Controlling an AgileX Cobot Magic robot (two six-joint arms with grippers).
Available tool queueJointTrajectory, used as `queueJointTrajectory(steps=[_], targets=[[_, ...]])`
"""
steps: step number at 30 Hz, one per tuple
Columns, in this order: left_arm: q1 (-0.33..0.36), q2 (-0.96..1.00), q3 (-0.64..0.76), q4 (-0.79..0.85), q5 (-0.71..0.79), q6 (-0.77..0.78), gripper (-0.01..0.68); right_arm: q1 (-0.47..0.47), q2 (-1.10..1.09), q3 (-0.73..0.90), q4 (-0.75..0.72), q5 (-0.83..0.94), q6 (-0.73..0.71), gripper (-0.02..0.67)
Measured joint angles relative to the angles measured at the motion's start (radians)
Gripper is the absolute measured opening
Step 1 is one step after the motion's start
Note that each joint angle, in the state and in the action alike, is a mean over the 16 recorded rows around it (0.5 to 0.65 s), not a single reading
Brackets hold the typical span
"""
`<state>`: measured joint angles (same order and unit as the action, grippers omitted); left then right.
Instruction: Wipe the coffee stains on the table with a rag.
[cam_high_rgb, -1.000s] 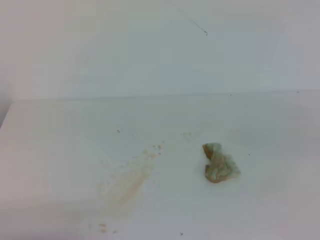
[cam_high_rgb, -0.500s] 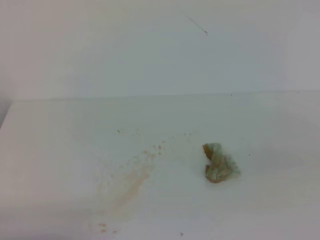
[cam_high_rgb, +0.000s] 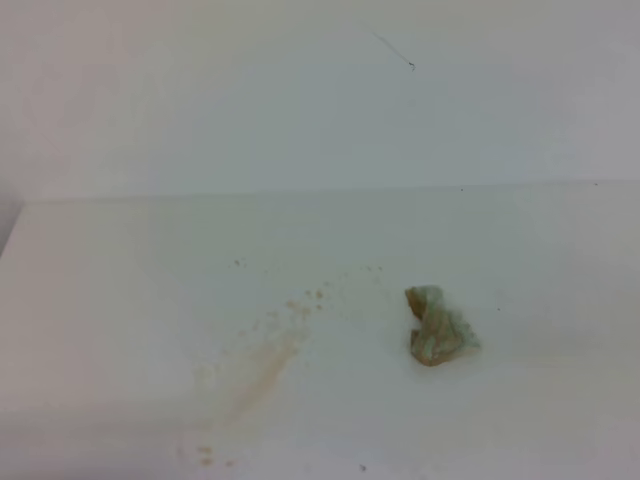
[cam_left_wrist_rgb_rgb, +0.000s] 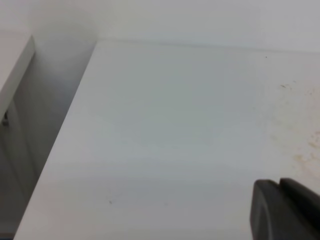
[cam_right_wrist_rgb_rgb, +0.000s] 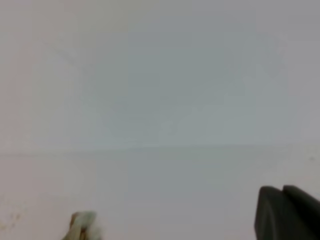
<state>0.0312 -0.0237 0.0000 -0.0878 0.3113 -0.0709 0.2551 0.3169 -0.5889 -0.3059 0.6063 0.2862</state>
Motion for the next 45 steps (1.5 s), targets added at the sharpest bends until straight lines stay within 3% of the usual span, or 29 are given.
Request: queueJointTrajectory(steps=[10,17,27,45], targets=[[0.000,-0.003,0.000,0.000,0.000,0.000,-0.002,-0.232,-0.206,0.184,-0.012,-0.102,0.012,0.000],[0.000,-0.003,0.000,0.000,0.000,0.000,-0.002,-0.329,-0.294,0.397,-0.031,-0.241,0.037,0.000],[0.000,-0.003,0.000,0.000,0.002,0.000,-0.002,-0.319,-0.333,0.558,-0.043,-0.353,0.060,0.000],[0.000,-0.003,0.021,-0.001,0.002,0.000,-0.002,-0.288,-0.333,0.591,-0.049,-0.326,0.063,0.000]])
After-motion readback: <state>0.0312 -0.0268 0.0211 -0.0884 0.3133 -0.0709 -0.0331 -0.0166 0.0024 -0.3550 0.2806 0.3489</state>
